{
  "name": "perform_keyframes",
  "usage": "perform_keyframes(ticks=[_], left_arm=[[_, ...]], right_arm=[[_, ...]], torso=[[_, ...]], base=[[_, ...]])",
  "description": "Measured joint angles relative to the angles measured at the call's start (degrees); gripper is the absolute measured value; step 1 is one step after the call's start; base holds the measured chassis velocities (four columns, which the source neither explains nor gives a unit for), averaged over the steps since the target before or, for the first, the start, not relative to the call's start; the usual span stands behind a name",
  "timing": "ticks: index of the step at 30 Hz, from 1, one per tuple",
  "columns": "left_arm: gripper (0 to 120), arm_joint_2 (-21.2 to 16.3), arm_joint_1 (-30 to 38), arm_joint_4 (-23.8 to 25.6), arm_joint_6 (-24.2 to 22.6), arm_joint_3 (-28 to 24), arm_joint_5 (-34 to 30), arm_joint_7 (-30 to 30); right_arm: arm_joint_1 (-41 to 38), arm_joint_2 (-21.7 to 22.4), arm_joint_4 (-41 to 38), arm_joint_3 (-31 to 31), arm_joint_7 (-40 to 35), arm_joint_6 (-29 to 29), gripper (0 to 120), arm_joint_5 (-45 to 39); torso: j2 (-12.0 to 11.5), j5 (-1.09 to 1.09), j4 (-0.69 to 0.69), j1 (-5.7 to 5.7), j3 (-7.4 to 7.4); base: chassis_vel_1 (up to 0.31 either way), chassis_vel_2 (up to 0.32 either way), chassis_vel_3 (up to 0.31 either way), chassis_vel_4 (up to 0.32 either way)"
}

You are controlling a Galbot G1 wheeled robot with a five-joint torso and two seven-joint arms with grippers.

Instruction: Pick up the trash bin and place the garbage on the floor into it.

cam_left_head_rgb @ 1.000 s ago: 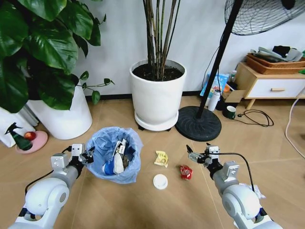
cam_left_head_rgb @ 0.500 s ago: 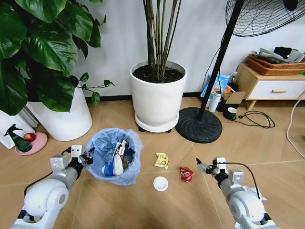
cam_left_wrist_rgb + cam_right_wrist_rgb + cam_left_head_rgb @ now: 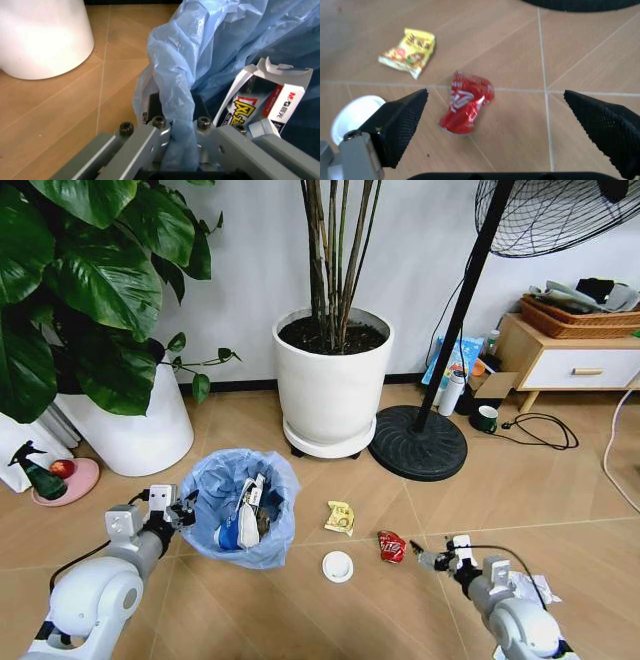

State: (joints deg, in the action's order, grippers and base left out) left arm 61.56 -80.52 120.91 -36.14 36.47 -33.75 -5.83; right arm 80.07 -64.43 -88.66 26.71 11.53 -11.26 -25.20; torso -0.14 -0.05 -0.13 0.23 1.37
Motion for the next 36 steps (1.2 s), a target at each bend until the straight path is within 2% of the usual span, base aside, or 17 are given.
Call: perform_keyframes(ticks=[8,12,20,27,32,35,36], left_arm=[[0,-0.02,-0.06,-0.23,0.06,-0.22,0.03,-0.01],[0,0.09,-0.06,-0.41,0.09,-0.53,0.23,-0.02],[0,-0.08,0.09,-0.59,0.10,-0.68,0.23,-0.03],[0,-0.13,0.22,-0.79,0.09,-0.73,0.22,-0.05],[0,-0.08,0.47,-0.99,0.10,-1.01,0.26,-0.04],[0,-0.12,0.56,-1.05,0.09,-1.01,0.24,-0.04],[0,-0.17,0.58,-1.13,0.09,-1.01,0.23,-0.04]], right_arm=[[-3.03,-1.05,3.40,-2.57,-0.26,-0.50,100,2.12],[-5.65,-3.27,6.48,-4.14,-1.52,-1.05,100,3.25],[-10.17,-6.58,11.06,-5.04,-2.46,-1.16,100,4.47],[-11.62,-7.52,13.54,-5.40,-2.41,-1.23,100,5.32],[-12.34,-8.26,14.96,-5.80,-2.40,-1.22,98,6.47],[-12.74,-8.58,15.65,-5.82,-2.41,-1.17,91,6.89],[-12.93,-8.75,16.07,-5.84,-2.42,-1.14,85,7.12]], torso=[[0.00,-0.01,0.01,0.00,0.00],[0.00,0.00,0.00,0.00,0.00],[0.00,-0.01,0.01,0.00,0.00],[0.00,-0.01,0.00,0.00,0.00],[0.00,0.00,0.00,0.00,0.00],[0.00,0.00,0.00,0.00,0.00],[0.00,0.00,0.00,0.00,0.00]], base=[[0.000,0.000,0.000,0.000],[0.000,0.000,0.000,0.000],[0.000,0.000,0.000,0.000],[0.000,0.000,0.000,0.000],[0.000,0.000,0.000,0.000],[0.000,0.000,0.000,0.000],[0.000,0.000,0.000,0.000]])
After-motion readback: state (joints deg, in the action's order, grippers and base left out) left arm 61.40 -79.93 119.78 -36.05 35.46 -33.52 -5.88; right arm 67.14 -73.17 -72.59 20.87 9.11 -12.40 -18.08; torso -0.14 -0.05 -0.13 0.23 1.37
